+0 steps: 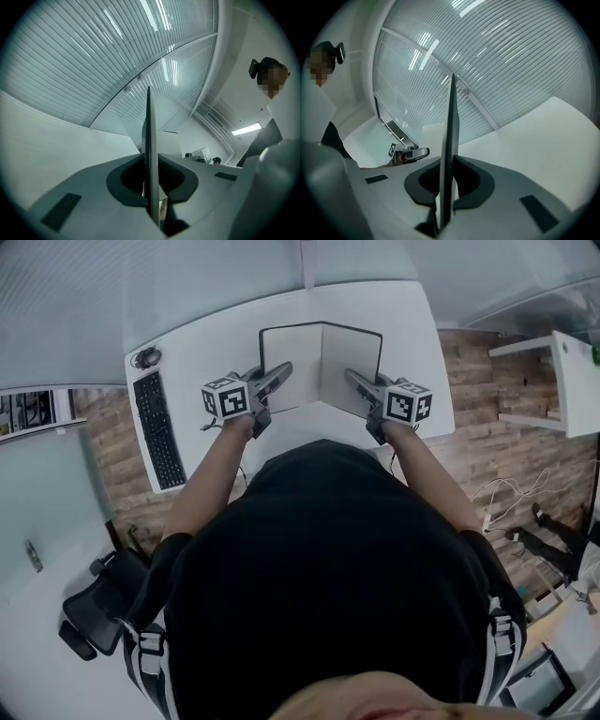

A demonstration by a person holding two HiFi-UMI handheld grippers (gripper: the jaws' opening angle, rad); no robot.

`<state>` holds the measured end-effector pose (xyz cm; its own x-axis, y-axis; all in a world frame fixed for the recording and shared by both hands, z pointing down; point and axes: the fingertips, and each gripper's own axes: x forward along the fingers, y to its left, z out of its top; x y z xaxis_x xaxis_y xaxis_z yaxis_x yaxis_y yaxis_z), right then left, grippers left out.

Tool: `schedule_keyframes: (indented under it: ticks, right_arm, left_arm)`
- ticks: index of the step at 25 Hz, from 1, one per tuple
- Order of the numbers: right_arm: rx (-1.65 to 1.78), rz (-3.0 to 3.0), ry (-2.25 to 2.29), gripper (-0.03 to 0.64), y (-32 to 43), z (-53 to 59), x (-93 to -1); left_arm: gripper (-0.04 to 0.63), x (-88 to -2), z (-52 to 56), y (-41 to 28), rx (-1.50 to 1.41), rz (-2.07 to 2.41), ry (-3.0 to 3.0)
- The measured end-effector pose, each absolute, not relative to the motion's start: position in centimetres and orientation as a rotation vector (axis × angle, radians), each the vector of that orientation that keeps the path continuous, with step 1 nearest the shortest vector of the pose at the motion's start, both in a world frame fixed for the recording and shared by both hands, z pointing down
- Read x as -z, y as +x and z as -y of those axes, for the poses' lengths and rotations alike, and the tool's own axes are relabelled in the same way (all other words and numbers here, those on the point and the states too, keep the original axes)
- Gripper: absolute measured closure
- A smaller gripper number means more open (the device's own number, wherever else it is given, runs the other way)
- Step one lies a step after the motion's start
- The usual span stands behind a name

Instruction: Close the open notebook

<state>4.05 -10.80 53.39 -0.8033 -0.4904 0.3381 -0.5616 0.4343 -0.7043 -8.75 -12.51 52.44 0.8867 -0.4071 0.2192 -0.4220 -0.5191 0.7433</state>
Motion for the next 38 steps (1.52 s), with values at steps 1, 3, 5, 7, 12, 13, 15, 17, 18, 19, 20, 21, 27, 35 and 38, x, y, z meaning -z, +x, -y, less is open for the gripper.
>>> schedule_keyframes:
  ticks: [1,3,5,7,12,13,15,17,18,19,20,21,27,35,38]
  right_arm:
    - [-1.326,2.577,0.95,0.56,4.0,10.8,-53.9]
    - [-1.338,2.545,0.951,0.56,4.0,10.6,-55.2]
    - [-1.357,2.51,0.955,0.56,4.1,10.4,-56.4]
    - [-1.369,2.483,0.953,0.56,3.9,10.2,-57.5]
    - [-1.382,2.448,0.939,0.56,3.7,10.3,-59.1]
    - [-1.384,2.443,0.936,0.56,3.9,10.4,-59.4]
    - [-1.388,2.433,0.926,0.56,4.0,10.8,-59.9]
    - [-1.39,2.421,0.916,0.56,3.6,10.6,-60.3]
    - [-1.386,2.412,0.913,0.56,3.5,10.5,-60.7]
    - [-1.383,2.401,0.911,0.56,3.6,10.6,-61.2]
    - [-1.384,2.392,0.908,0.56,3.6,10.9,-61.7]
    - [-1.388,2.386,0.904,0.56,3.7,11.2,-62.1]
    - [-1.415,2.336,0.876,0.56,4.6,13.2,-64.7]
    - [-1.456,2.268,0.84,0.56,4.6,13.8,-68.4]
    - [-1.456,2.228,0.857,0.56,4.5,13.9,-69.4]
  left_arm:
    - [0.541,-53.0,12.4,-8.8,-0.026,0.596,2.166]
    - [0.541,-54.2,12.1,-8.8,-0.036,0.601,2.147]
    - [0.541,-55.5,11.8,-8.7,-0.048,0.605,2.121]
    - [0.541,-56.4,11.4,-8.5,-0.058,0.608,2.09]
    - [0.541,-57.5,10.9,-8.7,-0.073,0.619,2.06]
    - [0.541,-57.7,11.0,-8.6,-0.073,0.623,2.055]
    - [0.541,-58.1,11.3,-8.5,-0.077,0.632,2.046]
    - [0.541,-58.6,11.1,-8.7,-0.081,0.637,2.035]
    - [0.541,-58.9,11.0,-8.8,-0.084,0.64,2.028]
    - [0.541,-59.2,11.0,-8.9,-0.086,0.643,2.021]
    - [0.541,-59.7,11.2,-8.9,-0.089,0.646,2.015]
    - [0.541,-60.2,11.5,-8.8,-0.09,0.648,2.008]
    - [0.541,-63.0,13.3,-7.8,-0.106,0.657,1.94]
    - [0.541,-66.8,14.0,-8.1,-0.134,0.651,1.883]
    - [0.541,-67.8,14.3,-8.2,-0.152,0.662,1.862]
